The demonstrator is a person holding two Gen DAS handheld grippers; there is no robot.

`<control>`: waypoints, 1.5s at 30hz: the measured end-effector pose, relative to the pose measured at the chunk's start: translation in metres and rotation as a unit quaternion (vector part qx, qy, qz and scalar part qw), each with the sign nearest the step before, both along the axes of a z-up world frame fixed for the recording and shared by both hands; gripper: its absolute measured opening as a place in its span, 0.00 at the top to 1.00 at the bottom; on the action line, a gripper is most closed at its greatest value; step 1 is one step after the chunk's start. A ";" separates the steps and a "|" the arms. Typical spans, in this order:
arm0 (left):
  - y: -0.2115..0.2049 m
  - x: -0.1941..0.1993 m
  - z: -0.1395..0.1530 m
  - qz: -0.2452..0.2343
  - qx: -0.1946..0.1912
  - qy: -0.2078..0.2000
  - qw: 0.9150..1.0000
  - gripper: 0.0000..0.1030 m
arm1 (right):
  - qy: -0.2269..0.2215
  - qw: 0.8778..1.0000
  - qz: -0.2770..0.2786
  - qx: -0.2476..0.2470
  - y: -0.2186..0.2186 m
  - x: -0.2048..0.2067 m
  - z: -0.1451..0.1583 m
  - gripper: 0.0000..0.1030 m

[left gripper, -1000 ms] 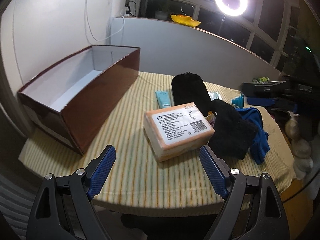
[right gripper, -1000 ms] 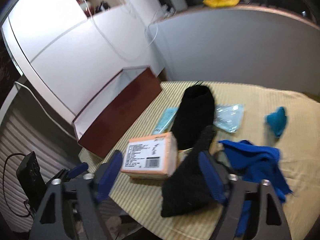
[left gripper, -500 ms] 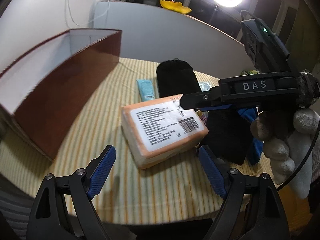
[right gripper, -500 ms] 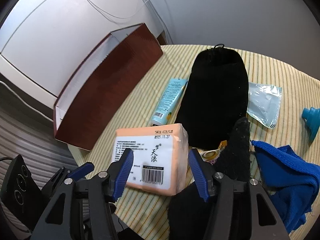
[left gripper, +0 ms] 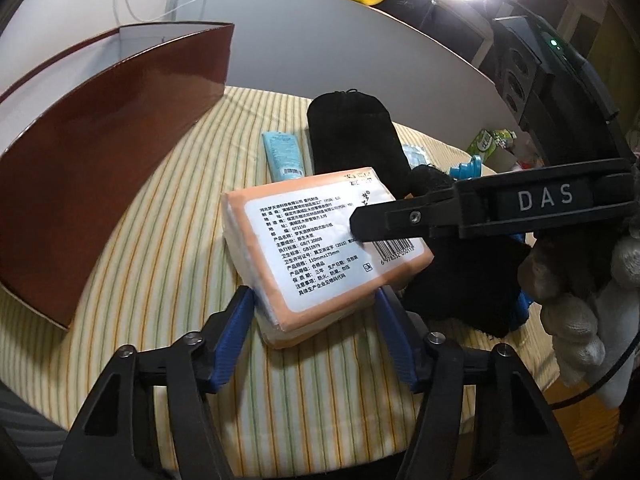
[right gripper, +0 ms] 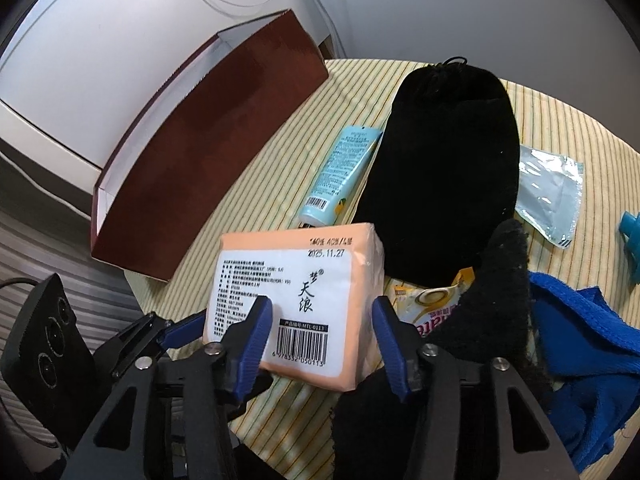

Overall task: Organize soft objects
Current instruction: 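Close the right gripper on the package and lift it, then carry the package into the shoebox and open the right gripper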

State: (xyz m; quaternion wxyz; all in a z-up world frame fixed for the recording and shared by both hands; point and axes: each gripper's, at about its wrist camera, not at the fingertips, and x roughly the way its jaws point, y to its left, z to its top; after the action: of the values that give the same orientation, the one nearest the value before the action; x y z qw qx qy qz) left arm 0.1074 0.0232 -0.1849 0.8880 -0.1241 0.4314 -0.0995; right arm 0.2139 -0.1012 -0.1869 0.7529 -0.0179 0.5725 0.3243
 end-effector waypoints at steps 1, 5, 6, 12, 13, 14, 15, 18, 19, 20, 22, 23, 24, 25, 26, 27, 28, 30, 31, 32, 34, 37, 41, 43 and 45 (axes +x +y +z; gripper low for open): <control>0.000 0.000 0.000 -0.001 0.003 -0.002 1.000 0.42 | -0.001 1.000 0.000 -0.001 0.000 -0.001 0.000 0.54; -0.002 -0.004 0.003 0.000 0.008 -0.007 1.000 0.44 | 0.000 1.000 -0.004 0.002 -0.001 -0.003 0.002 0.55; -0.002 -0.006 0.006 0.001 0.009 -0.009 1.000 0.44 | -0.003 1.000 -0.003 0.000 -0.001 -0.005 0.004 0.55; 0.005 -0.019 0.024 0.008 0.005 -0.032 0.999 0.44 | -0.018 1.000 0.005 0.007 0.001 -0.018 0.019 0.56; 0.006 -0.020 0.026 0.009 0.005 -0.034 0.999 0.44 | -0.019 1.000 0.005 0.009 0.001 -0.020 0.022 0.56; 0.007 -0.023 0.031 0.010 0.005 -0.040 0.999 0.44 | -0.046 0.999 -0.001 0.025 0.001 -0.022 0.025 0.56; 0.008 -0.026 0.035 0.011 0.005 -0.045 0.999 0.44 | -0.050 0.998 0.000 0.028 0.002 -0.025 0.029 0.56; 0.013 -0.034 0.048 0.016 0.010 -0.062 0.998 0.44 | -0.067 0.997 0.005 0.032 0.006 -0.033 0.043 0.56; 0.014 -0.037 0.052 0.018 0.012 -0.069 0.997 0.44 | -0.074 0.997 0.007 0.034 0.008 -0.036 0.049 0.56; 0.017 -0.040 0.058 0.020 0.014 -0.076 0.997 0.44 | -0.080 0.996 0.008 0.036 0.009 -0.039 0.053 0.56; 0.023 -0.044 0.068 0.026 0.014 -0.089 0.996 0.44 | -0.094 0.995 0.013 0.041 0.015 -0.044 0.065 0.56; 0.029 -0.047 0.075 0.032 0.014 -0.098 0.995 0.44 | -0.102 0.994 0.017 0.045 0.018 -0.046 0.072 0.56; 0.032 -0.048 0.080 0.036 0.013 -0.105 0.994 0.44 | -0.108 0.993 0.021 0.048 0.021 -0.048 0.077 0.56; 0.037 -0.050 0.086 0.041 0.013 -0.112 0.993 0.44 | -0.116 0.992 0.027 0.052 0.025 -0.050 0.085 0.56; 0.044 -0.051 0.092 0.047 0.014 -0.120 0.992 0.44 | -0.121 0.991 0.031 0.055 0.030 -0.051 0.090 0.56; 0.049 -0.053 0.097 0.052 0.015 -0.126 0.991 0.44 | -0.125 0.990 0.036 0.058 0.036 -0.052 0.096 0.56; 0.055 -0.054 0.101 0.057 0.016 -0.131 0.990 0.44 | -0.130 0.989 0.042 0.062 0.043 -0.052 0.102 0.56; 0.068 -0.055 0.109 0.070 0.021 -0.142 0.987 0.44 | -0.137 0.987 0.051 0.067 0.057 -0.051 0.111 0.56; 0.074 -0.054 0.111 0.076 0.024 -0.146 0.986 0.44 | -0.143 0.986 0.058 0.070 0.067 -0.050 0.116 0.56; 0.081 -0.053 0.114 0.083 0.026 -0.149 0.985 0.44 | -0.147 0.985 0.062 0.073 0.075 -0.049 0.119 0.56; 0.093 -0.050 0.116 0.096 0.031 -0.152 0.983 0.44 | -0.150 0.983 0.069 0.078 0.091 -0.046 0.123 0.56; 0.112 -0.043 0.115 0.115 0.039 -0.154 0.981 0.44 | -0.149 0.982 0.079 0.082 0.116 -0.038 0.125 0.56; 0.136 -0.033 0.111 0.138 0.050 -0.151 0.977 0.44 | -0.147 0.981 0.093 0.085 0.148 -0.026 0.123 0.56; 0.145 -0.028 0.108 0.148 0.050 -0.147 0.977 0.44 | -0.143 0.981 0.097 0.086 0.160 -0.021 0.122 0.56; 0.150 -0.025 0.106 0.156 0.052 -0.144 0.976 0.44 | -0.137 0.982 0.100 0.090 0.171 -0.015 0.120 0.56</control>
State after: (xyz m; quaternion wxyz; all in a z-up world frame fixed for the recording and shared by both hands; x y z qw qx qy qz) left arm 0.0828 0.1733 -0.0794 0.9507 -0.1281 0.2787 0.0457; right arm 0.1992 0.0699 -0.0665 0.7864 -0.0514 0.4282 0.4422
